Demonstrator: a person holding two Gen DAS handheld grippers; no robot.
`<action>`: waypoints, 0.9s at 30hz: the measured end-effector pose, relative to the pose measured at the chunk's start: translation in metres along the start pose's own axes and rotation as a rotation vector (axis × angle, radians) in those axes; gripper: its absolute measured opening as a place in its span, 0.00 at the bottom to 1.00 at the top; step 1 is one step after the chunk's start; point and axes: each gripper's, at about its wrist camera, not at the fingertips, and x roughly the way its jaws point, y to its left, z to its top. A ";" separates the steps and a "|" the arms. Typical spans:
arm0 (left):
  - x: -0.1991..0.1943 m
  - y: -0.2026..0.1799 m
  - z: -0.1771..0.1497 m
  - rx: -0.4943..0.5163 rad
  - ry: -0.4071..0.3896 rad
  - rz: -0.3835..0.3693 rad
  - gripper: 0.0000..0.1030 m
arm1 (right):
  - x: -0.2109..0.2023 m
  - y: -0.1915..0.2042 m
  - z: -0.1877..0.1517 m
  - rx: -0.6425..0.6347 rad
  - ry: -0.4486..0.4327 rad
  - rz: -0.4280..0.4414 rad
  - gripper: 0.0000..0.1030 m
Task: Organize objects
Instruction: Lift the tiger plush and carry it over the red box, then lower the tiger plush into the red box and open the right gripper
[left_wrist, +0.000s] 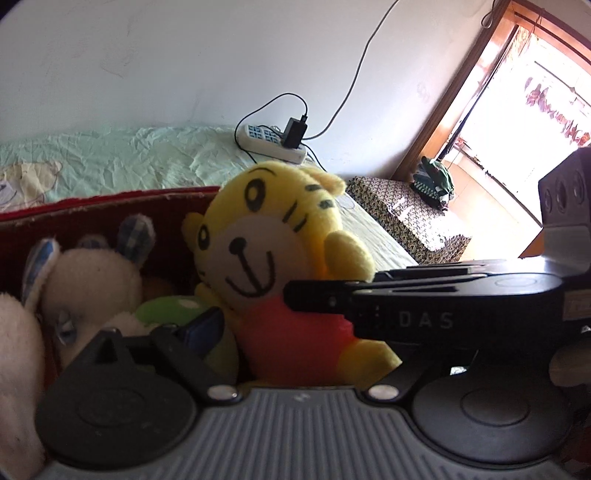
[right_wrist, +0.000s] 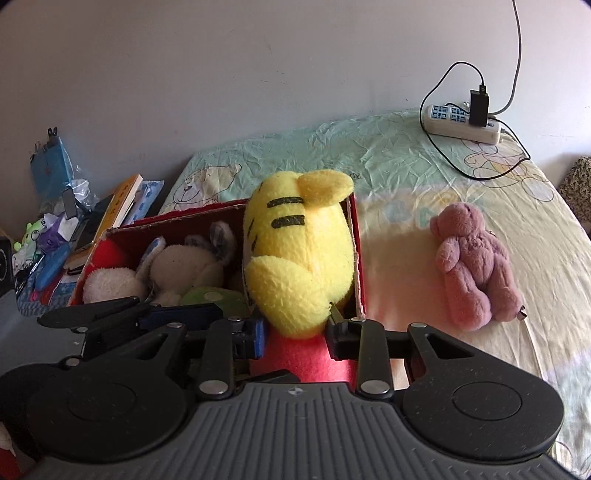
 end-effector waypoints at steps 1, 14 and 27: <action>0.000 -0.003 -0.001 0.011 0.003 0.010 0.91 | -0.003 -0.002 0.000 0.010 -0.002 0.010 0.38; 0.010 -0.015 0.008 0.041 0.053 0.075 0.90 | -0.018 -0.019 -0.005 0.122 -0.068 0.096 0.24; 0.017 -0.030 0.015 -0.006 0.071 0.192 0.90 | -0.029 -0.041 -0.006 0.169 -0.053 0.186 0.31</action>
